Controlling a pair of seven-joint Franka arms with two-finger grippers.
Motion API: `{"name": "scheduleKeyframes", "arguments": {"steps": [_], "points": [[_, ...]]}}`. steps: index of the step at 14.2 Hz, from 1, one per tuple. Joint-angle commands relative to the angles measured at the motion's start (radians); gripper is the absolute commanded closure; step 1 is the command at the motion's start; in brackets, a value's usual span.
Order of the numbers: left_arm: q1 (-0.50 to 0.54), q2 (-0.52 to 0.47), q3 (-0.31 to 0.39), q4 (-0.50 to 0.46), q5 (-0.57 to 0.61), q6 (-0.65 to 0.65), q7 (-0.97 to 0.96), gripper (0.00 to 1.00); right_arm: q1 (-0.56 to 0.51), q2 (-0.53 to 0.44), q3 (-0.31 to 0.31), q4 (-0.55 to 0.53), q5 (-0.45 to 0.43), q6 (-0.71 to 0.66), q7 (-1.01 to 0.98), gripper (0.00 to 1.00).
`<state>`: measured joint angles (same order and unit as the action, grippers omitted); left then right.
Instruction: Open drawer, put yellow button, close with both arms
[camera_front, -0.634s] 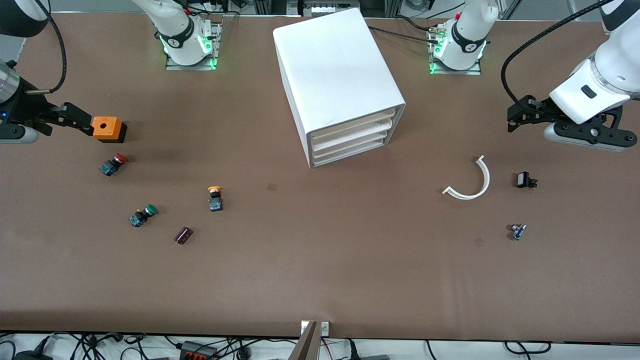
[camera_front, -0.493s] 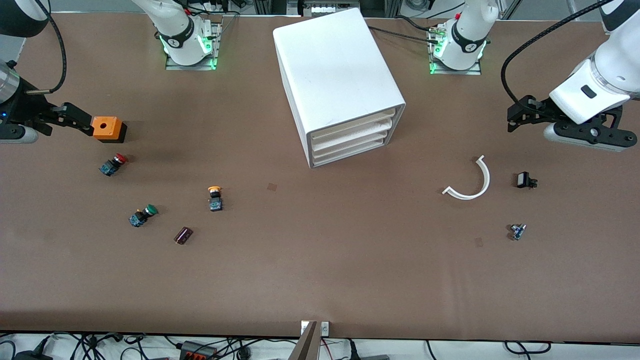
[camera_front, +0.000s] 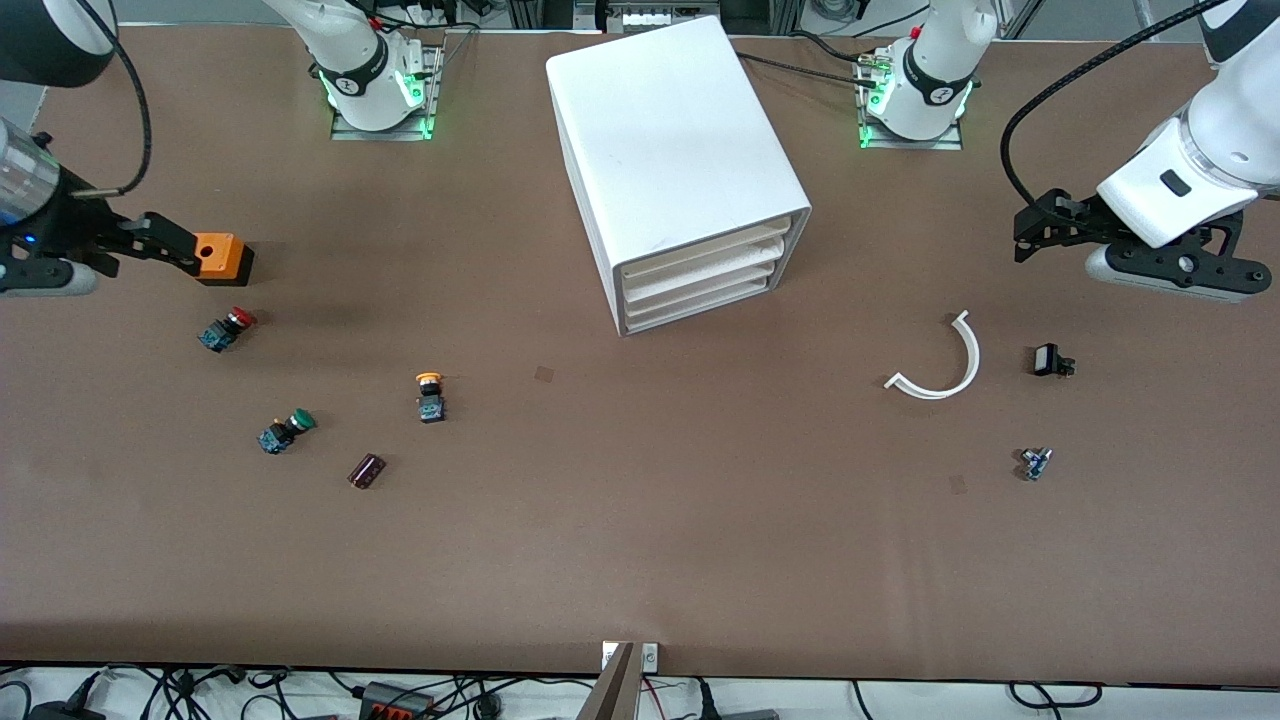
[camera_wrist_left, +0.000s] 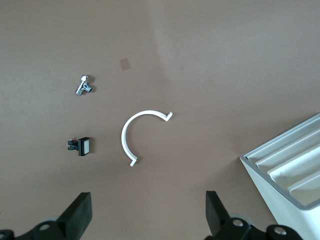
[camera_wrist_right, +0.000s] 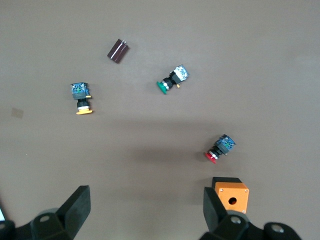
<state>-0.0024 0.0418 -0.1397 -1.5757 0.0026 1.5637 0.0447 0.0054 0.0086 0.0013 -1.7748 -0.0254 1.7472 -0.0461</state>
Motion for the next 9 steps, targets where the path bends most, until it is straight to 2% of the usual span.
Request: {"name": "scheduleKeyframes", "arguments": {"steps": [1,4,6,8,9], "points": [[0.004,0.001,-0.046,0.026,0.008,-0.062,-0.003,0.00,0.060,0.054,0.002,0.014,0.001,0.014,0.003,0.00],[0.001,0.010,-0.043,0.029,-0.070,-0.203,0.023,0.00,0.076,0.154,0.002,0.024,0.060,0.066,0.005,0.00],[-0.014,0.027,-0.064,0.028,-0.067,-0.276,0.041,0.00,0.099,0.215,0.002,0.049,0.091,0.118,0.006,0.00],[-0.019,0.076,-0.070,0.028,-0.090,-0.307,0.053,0.00,0.133,0.278,0.002,0.092,0.088,0.135,0.003,0.00],[-0.018,0.105,-0.067,0.032,-0.151,-0.306,0.090,0.00,0.137,0.301,0.002,0.098,0.088,0.140,0.005,0.00]]}}
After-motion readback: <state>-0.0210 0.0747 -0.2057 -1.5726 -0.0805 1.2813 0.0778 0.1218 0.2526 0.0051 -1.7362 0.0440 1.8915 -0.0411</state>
